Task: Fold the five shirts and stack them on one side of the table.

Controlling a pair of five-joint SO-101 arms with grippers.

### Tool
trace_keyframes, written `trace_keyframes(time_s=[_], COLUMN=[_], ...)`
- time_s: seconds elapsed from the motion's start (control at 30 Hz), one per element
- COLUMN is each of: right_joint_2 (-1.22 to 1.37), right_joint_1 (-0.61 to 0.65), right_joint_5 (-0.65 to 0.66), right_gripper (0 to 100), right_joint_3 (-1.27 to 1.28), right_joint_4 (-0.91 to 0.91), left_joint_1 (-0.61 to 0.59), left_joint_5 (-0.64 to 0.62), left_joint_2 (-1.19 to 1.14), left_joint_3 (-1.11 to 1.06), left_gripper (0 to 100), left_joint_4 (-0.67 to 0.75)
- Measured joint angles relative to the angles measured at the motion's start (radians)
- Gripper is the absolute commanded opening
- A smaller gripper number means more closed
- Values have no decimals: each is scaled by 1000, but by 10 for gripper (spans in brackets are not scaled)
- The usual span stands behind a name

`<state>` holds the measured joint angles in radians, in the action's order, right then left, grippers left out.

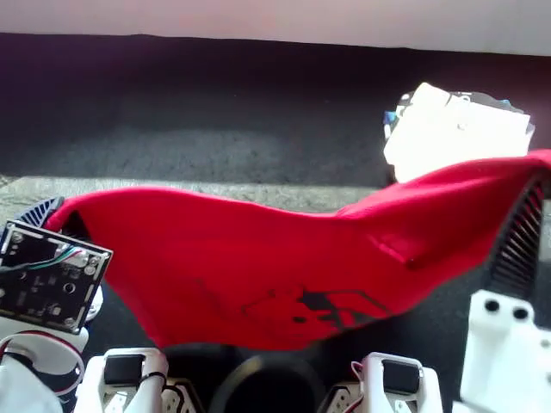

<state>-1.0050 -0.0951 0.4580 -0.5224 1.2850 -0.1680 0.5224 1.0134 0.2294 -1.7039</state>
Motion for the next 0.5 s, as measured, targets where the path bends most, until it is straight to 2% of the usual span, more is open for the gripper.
trace_keyframes(time_s=[0.23,0.4,0.5], right_joint_2=[-35,-37,-37], right_joint_1=[-17,-18,-17], right_joint_5=[5,5,5], right_gripper=[6,6,6], right_joint_3=[-2,5,94], right_joint_4=[-20,-21,-48], left_joint_1=[-71,-80,-80], left_joint_5=[0,0,0], left_joint_2=[0,0,0], left_joint_3=[0,0,-17], left_gripper=[9,9,9], left_joint_4=[81,91,95])
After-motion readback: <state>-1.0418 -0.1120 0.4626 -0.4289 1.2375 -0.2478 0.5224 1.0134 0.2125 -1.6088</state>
